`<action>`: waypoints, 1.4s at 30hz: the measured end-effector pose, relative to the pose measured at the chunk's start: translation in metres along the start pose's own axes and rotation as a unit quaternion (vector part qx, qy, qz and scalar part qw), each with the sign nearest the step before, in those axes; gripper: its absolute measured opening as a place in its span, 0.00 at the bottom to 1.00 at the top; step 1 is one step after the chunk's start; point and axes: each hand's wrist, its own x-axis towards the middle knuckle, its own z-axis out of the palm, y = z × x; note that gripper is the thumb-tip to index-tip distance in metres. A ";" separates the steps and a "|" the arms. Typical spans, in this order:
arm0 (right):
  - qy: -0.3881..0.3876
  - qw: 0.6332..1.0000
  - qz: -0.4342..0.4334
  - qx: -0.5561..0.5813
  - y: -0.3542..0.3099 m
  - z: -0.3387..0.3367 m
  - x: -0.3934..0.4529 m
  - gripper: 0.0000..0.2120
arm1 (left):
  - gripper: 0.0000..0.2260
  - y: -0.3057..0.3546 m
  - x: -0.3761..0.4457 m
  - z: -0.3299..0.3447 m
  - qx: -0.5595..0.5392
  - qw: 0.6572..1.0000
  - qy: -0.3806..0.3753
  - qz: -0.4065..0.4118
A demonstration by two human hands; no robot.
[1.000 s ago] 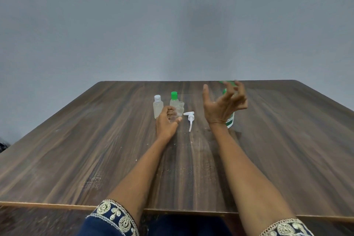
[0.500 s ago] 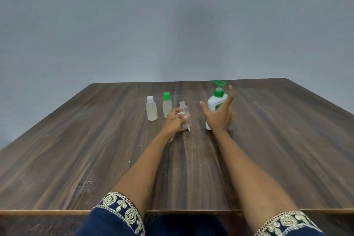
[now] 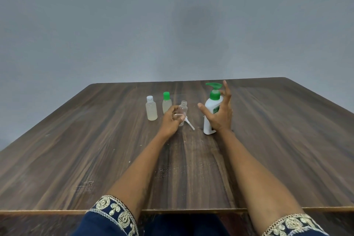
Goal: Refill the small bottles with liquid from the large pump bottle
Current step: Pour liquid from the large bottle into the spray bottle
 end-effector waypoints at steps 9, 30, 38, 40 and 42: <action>-0.074 0.993 -0.082 -0.035 -0.012 0.005 0.011 0.38 | 0.13 0.007 0.002 -0.002 0.023 0.999 0.039 0.023; -0.173 0.978 -0.058 -0.102 -0.023 0.008 0.011 0.44 | 0.13 0.014 0.004 -0.001 0.026 0.993 0.111 0.041; -0.187 0.967 -0.109 -0.138 -0.027 0.013 0.008 0.44 | 0.15 0.019 0.005 -0.008 0.042 0.992 0.120 0.025; -0.190 0.965 -0.112 -0.142 -0.028 0.013 0.008 0.43 | 0.14 0.017 0.005 -0.009 0.043 0.991 0.123 0.018; -0.193 0.964 -0.111 -0.147 -0.030 0.013 0.007 0.43 | 0.14 0.015 0.004 -0.009 0.045 0.991 0.128 0.010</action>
